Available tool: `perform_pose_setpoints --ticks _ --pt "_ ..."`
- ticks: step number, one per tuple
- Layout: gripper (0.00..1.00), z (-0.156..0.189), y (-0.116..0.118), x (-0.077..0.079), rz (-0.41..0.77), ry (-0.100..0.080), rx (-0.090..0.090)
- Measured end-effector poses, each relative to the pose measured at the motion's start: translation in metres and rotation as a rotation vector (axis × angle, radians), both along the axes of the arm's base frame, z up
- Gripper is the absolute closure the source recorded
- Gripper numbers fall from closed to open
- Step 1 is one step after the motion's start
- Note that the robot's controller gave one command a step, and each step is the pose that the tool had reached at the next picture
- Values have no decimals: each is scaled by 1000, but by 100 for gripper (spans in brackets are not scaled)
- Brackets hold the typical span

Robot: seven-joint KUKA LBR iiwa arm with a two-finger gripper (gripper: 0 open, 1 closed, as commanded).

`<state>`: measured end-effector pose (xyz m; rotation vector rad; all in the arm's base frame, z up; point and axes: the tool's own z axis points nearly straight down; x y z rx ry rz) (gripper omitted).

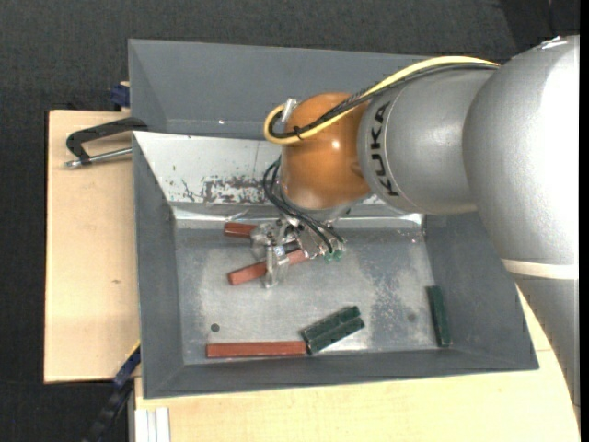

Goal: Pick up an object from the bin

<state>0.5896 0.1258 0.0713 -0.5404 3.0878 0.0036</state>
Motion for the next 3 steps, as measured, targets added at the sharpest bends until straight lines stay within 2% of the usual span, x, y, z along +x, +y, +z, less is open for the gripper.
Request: perform_pose_setpoints --ticks 2,3 --pt "100 3 0 -2 0 6 -1" --pt "100 24 0 -3 0 11 -2"
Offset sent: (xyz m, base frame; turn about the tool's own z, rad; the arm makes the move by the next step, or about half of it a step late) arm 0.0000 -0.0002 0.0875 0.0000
